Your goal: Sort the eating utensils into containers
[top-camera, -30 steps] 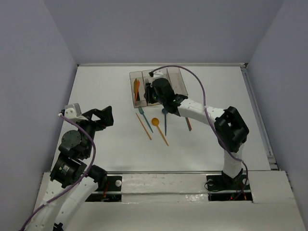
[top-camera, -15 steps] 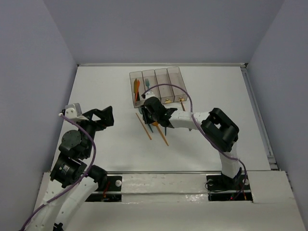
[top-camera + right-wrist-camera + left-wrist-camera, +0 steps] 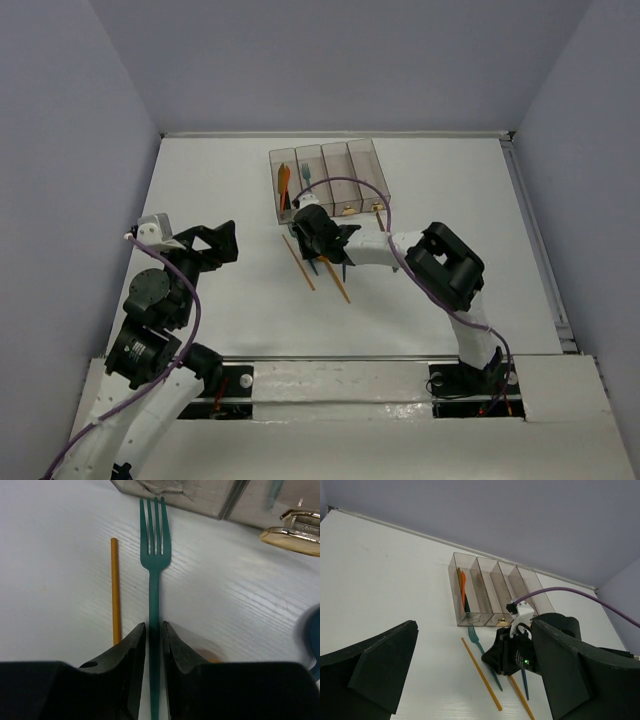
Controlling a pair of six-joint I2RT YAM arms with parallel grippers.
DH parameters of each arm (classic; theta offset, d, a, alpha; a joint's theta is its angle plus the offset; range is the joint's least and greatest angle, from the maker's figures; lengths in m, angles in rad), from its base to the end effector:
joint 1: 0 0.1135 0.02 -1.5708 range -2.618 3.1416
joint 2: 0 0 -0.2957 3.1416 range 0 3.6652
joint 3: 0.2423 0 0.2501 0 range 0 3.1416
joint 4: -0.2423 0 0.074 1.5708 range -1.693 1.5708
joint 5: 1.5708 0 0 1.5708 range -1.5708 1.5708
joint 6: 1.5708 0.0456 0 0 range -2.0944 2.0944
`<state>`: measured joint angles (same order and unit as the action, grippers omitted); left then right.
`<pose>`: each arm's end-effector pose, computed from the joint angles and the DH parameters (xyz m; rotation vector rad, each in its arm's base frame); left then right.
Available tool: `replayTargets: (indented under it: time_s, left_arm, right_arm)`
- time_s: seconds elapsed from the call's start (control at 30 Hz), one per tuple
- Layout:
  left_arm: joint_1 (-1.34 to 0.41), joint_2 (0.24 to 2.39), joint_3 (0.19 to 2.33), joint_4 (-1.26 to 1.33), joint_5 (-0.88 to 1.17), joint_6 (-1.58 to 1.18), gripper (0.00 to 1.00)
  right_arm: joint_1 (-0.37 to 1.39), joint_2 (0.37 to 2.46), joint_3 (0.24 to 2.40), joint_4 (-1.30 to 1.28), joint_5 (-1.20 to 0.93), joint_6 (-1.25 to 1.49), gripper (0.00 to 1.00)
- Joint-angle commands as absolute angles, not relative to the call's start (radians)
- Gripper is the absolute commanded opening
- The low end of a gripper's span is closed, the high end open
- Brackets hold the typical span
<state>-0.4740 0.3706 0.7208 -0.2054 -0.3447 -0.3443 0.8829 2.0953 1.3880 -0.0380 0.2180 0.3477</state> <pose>0.0671 -0.0171 0.3771 -0.1932 1.4354 -0.4265 0.3116 0.3636 0.1769 -0.5066 2.2686 0.3794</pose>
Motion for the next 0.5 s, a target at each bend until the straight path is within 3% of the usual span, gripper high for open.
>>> replayTargets:
  time_s: [0.0, 0.07, 0.1, 0.47]
  left_arm:
    - [-0.468, 0.382, 0.739, -0.146, -0.328, -0.331, 0.99]
    - [-0.468, 0.382, 0.739, -0.144, -0.327, -0.330, 0.99]
    - [-0.468, 0.382, 0.741, -0.143, -0.328, -0.330, 0.99]
    - [-0.468, 0.374, 0.739, -0.144, -0.328, -0.330, 0.99]
  right_arm:
    - [0.896, 2.131, 1.436, -0.095, 0.242, 0.339, 0.19]
    - [0.896, 2.123, 1.451, -0.109, 0.250, 0.337, 0.04]
    - [0.896, 2.115, 1.451, -0.106, 0.253, 0.339, 0.02]
    - [0.896, 1.915, 1.388, 0.011, 0.222, 0.319, 0.00]
